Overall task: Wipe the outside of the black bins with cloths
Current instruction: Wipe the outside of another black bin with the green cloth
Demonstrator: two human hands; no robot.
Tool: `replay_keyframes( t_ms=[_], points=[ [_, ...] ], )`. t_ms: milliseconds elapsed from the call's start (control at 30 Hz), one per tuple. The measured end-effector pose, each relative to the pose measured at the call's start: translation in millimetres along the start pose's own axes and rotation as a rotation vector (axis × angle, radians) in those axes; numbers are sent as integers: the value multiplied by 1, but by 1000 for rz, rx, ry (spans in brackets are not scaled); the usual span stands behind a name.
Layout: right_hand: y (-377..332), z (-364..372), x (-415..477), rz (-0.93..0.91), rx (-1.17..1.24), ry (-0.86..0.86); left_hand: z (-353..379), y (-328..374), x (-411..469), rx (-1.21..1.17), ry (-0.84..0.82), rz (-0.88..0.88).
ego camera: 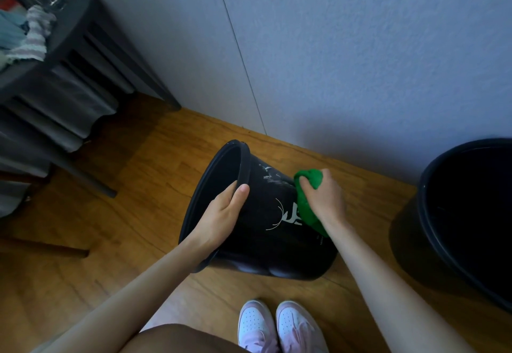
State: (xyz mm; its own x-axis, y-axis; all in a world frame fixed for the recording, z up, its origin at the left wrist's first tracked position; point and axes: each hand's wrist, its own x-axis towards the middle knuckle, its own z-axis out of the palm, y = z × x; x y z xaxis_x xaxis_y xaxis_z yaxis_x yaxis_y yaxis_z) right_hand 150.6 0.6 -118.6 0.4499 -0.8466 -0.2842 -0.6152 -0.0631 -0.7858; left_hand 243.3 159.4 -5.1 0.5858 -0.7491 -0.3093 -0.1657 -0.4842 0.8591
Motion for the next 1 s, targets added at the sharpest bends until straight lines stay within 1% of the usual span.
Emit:
replay_keyframes(
  t_ms=[67, 167, 267, 367, 433, 533, 600, 700, 767, 833, 933, 1000],
  points=[
    [5, -6, -11, 16, 83, -69, 0, 0, 0, -2, 4, 7],
    [2, -16, -40, -38, 166, -127, -1, 1, -2, -16, 17, 6],
    [-14, -17, -71, -214, 142, -77, 0, 1, -2, 29, 12, 22],
    [-42, -9, -87, -443, 214, -12, 1, 2, -3, 40, 14, 41],
    [-55, -2, -85, -521, 213, 34, 1, 2, -4, 21, 11, 39],
    [-58, 4, -66, -487, 197, 51, -1, 3, -6, 36, 13, 49],
    [-52, 4, -48, -422, 140, 20, -2, 3, -8, 53, 16, 56],
    [-19, -1, -19, -209, 13, -33, -4, 1, -10, 61, 46, 51],
    [12, -8, -11, -56, -7, -46, -5, 0, -11, 58, 48, 40],
    [34, -13, -14, 20, 0, -42, -5, -1, -11, 48, 17, 28],
    [38, -13, -33, 24, -11, 2, -3, 0, -10, 40, -11, 16],
    [22, -10, -49, -68, -1, 27, -3, 0, -9, 46, -15, 13]
  ],
)
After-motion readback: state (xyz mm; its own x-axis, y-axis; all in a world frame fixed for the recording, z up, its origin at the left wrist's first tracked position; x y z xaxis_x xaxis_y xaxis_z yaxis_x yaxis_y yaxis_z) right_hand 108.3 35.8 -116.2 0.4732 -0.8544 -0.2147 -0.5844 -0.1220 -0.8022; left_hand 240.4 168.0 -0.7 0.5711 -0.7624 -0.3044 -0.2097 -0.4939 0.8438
